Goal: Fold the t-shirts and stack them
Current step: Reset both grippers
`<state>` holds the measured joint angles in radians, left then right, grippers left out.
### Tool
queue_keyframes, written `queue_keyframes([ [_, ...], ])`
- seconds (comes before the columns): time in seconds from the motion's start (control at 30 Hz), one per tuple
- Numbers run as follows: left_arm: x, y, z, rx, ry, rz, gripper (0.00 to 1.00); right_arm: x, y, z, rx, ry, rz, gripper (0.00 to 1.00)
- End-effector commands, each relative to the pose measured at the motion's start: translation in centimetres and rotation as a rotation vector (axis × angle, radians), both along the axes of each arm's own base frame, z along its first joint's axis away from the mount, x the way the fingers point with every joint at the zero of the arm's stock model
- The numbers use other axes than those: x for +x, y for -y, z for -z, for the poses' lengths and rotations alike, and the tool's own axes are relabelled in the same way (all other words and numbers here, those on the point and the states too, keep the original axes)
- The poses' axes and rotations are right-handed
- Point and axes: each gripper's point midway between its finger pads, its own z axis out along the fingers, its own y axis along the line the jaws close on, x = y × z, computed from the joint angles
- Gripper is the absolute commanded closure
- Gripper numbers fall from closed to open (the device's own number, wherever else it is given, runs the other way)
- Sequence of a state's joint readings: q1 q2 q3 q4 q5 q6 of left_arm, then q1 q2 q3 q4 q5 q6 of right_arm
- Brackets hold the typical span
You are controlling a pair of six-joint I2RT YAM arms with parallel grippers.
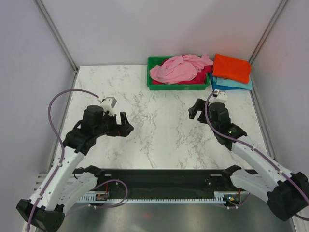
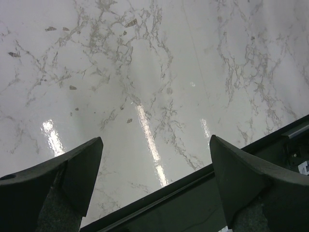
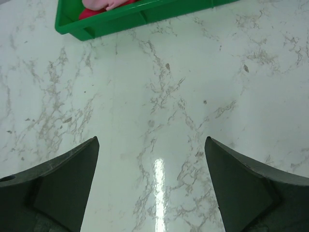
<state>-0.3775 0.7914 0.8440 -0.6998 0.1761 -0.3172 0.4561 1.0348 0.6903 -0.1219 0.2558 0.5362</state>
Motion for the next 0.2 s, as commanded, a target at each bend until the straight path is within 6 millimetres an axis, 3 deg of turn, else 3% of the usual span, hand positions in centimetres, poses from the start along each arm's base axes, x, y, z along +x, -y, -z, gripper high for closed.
queue_keyframes([
  [0.0,0.1,1.0,-1.4,-0.045,0.049,0.055,0.0,-2.8,0.4,0.3,0.024,-0.021,0.011,0.02],
  [0.17,0.2,-0.3,-3.6,-0.036,0.157,0.0,0.0,-4.8,0.8,0.7,0.074,-0.022,0.005,0.02],
])
